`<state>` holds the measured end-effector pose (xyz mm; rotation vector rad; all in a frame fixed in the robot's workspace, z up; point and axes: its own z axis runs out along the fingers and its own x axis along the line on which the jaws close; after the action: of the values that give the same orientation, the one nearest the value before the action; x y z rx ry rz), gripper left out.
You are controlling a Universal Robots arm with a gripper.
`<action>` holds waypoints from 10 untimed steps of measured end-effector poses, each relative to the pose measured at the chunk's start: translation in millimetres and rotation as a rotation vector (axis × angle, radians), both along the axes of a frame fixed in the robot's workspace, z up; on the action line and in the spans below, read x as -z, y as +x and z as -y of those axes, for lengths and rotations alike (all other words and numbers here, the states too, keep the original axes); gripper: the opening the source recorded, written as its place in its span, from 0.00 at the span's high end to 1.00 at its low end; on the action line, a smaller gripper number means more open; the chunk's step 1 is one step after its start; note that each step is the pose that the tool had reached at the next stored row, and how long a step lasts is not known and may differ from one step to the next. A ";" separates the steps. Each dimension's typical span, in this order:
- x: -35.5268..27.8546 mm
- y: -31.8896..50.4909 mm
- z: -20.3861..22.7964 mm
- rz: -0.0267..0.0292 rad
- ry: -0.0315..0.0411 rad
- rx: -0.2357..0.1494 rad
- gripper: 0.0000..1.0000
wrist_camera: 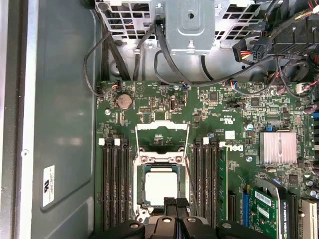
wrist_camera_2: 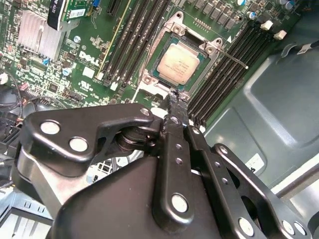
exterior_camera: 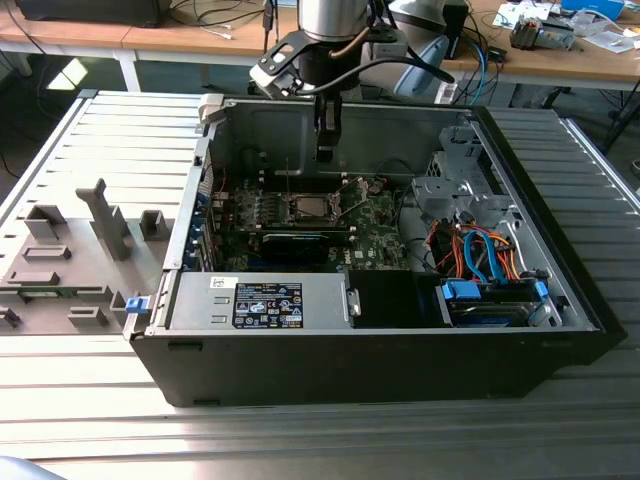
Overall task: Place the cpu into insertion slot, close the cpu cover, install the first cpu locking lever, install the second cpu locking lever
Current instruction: 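Place the cpu into insertion slot, then close the cpu cover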
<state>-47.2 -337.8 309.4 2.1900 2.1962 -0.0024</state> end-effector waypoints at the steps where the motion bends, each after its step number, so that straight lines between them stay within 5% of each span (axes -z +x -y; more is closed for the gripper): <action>1: -0.2 0.0 0.0 -0.0002 -0.0002 0.000 0.89; 10: -1.6 0.9 0.8 -0.0001 -0.0003 0.000 0.89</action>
<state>-46.2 -338.6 311.0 2.1898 2.1962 -0.0030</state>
